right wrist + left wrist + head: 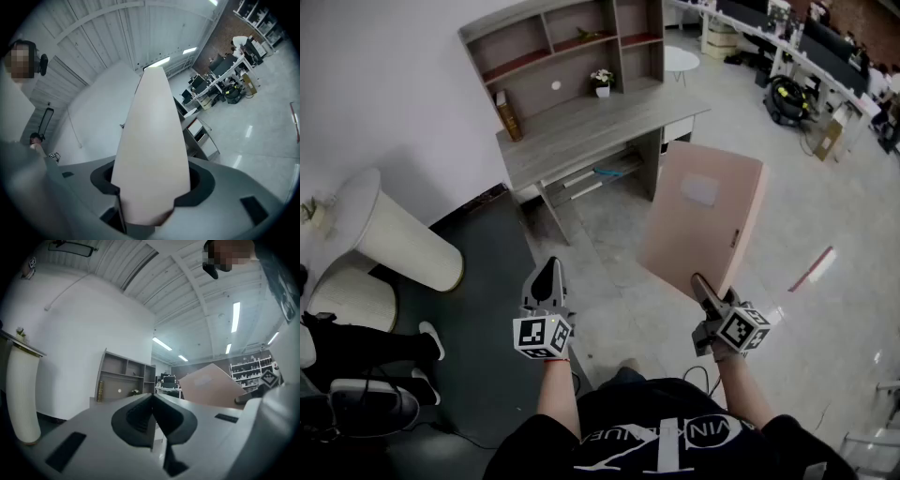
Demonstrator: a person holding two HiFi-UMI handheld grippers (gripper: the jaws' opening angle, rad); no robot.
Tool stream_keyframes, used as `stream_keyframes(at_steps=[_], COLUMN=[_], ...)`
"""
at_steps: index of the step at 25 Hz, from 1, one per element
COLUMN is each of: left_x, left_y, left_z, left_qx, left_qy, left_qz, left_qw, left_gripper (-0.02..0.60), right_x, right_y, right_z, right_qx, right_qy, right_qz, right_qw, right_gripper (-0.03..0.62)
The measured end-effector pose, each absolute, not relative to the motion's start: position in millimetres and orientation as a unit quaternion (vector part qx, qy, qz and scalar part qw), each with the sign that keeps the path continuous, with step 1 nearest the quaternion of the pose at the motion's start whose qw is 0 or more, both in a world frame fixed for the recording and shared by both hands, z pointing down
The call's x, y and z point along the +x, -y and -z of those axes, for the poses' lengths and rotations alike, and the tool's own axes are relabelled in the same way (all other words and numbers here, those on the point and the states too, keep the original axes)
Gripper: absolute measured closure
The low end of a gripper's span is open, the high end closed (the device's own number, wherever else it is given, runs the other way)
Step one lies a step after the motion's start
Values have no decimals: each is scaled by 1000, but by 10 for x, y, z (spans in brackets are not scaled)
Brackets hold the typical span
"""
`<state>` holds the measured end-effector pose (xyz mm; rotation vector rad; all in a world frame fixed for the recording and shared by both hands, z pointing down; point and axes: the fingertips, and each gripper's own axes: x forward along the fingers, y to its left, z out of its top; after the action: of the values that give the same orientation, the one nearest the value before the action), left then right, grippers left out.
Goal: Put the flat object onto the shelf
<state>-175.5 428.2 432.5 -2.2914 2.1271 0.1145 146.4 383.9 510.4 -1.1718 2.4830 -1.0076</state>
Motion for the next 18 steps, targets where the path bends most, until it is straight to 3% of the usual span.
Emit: stream_keyframes(at_steps=[18], left_x=[-2230], left_y=[-4128], left_z=[-4504], left_qx=[-728], left_qy=[-684], left_qz=[-44], left_qw=[-21], left_gripper=[577], right_x=[1143], right_y=[-3737], right_z=[-5132], right_qx=[-406], right_qy=[-832], right_qz=[355], right_qw=[128], right_gripper=[301])
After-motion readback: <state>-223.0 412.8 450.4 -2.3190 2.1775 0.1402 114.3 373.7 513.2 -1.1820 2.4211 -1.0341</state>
